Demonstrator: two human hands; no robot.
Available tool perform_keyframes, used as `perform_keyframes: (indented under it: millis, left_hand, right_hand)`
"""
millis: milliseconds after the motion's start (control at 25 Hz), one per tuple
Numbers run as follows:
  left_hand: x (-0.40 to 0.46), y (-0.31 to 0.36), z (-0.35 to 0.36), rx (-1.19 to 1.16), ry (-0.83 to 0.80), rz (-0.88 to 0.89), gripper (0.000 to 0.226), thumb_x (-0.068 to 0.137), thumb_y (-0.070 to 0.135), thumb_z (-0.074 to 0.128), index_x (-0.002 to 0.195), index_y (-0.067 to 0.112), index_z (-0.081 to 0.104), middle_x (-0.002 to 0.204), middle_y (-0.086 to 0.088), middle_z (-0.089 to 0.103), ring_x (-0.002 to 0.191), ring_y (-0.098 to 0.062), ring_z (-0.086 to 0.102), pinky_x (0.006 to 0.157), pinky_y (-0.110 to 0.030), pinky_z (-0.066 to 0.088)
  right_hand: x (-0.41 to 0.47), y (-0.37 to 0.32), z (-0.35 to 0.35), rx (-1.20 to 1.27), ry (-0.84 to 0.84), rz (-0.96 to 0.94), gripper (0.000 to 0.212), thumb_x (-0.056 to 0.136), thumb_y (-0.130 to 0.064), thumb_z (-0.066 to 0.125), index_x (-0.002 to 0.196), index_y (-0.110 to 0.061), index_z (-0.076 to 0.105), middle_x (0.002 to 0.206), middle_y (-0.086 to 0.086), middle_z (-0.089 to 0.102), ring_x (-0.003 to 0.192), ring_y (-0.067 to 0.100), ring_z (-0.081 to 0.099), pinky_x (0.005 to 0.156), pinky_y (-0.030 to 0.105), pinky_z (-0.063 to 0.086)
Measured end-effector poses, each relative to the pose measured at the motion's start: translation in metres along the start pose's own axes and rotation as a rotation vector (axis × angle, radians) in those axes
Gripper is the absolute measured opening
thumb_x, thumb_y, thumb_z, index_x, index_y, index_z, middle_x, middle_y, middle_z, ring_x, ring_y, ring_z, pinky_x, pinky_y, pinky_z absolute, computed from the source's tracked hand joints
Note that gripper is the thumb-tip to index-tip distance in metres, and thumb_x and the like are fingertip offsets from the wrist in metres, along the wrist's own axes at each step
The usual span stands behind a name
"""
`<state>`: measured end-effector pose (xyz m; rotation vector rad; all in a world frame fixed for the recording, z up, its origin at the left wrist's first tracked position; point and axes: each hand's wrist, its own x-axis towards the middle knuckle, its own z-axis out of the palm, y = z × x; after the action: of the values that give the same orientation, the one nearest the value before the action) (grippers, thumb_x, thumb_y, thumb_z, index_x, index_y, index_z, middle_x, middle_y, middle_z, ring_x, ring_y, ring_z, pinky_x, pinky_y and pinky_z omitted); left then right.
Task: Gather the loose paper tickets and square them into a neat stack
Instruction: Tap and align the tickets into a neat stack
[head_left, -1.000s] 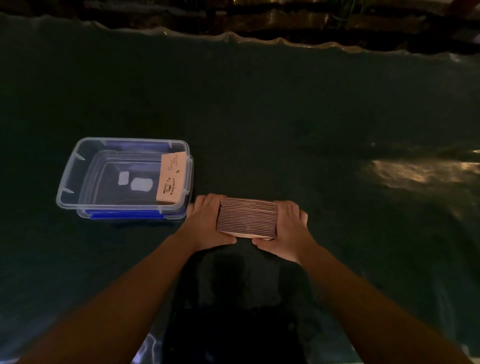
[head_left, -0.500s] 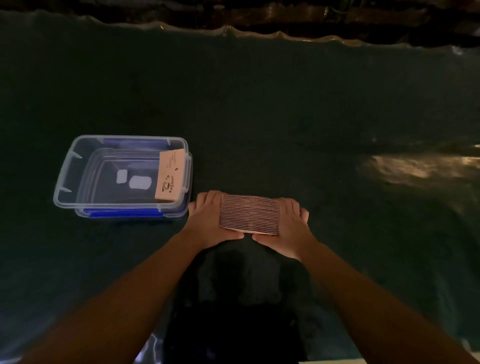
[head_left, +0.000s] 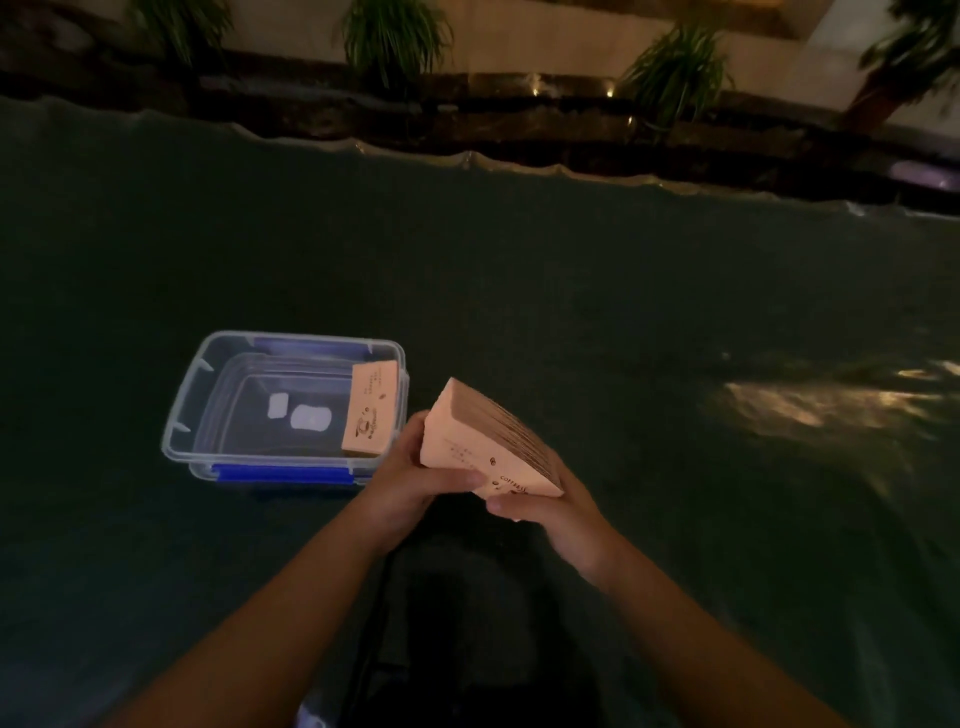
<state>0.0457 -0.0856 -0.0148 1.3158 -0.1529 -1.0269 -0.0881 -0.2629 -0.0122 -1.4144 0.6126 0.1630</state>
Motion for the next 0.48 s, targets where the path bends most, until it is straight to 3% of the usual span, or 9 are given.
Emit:
perform_keyframes:
  millis: [80, 240, 360, 480]
  left_hand:
    - [-0.006, 0.011, -0.001, -0.189, -0.027, 0.036, 0.093, 0.059, 0.010, 0.088, 0.143, 0.016, 0.049, 0.133, -0.019, 0.067, 0.127, -0.034, 0.065, 0.092, -0.043, 0.062]
    - [-0.020, 0.042, -0.025, -0.202, 0.048, 0.068, 0.086, 0.064, 0.013, 0.084, 0.143, 0.014, 0.049, 0.127, -0.020, 0.069, 0.124, -0.036, 0.067, 0.086, -0.041, 0.063]
    - [-0.033, 0.068, -0.057, -0.122, 0.133, 0.038, 0.073, 0.072, 0.010, 0.079, 0.140, 0.015, 0.053, 0.124, -0.017, 0.071, 0.122, -0.039, 0.067, 0.093, -0.051, 0.060]
    - [-0.042, 0.093, -0.086, -0.029, 0.123, 0.029, 0.059, 0.086, 0.002, 0.074, 0.139, 0.019, 0.054, 0.129, -0.016, 0.069, 0.121, -0.035, 0.067, 0.094, -0.051, 0.059]
  right_hand:
    - [-0.007, -0.018, 0.021, 0.031, -0.035, 0.012, 0.081, 0.076, -0.008, 0.091, 0.148, -0.026, 0.058, 0.135, -0.002, 0.076, 0.125, 0.014, 0.071, 0.088, 0.026, 0.063]
    - [-0.007, -0.054, 0.056, -0.013, -0.042, 0.034, 0.092, 0.072, -0.035, 0.091, 0.153, -0.027, 0.048, 0.134, -0.007, 0.073, 0.110, 0.002, 0.073, 0.078, 0.015, 0.061]
    - [0.002, -0.082, 0.085, -0.096, -0.001, -0.037, 0.108, 0.076, -0.042, 0.091, 0.163, -0.038, 0.028, 0.150, -0.009, 0.053, 0.128, 0.009, 0.062, 0.079, 0.024, 0.062]
    - [0.018, -0.107, 0.119, -0.168, -0.033, -0.060, 0.089, 0.089, -0.030, 0.085, 0.158, -0.046, 0.032, 0.147, -0.011, 0.057, 0.128, 0.014, 0.063, 0.085, 0.031, 0.064]
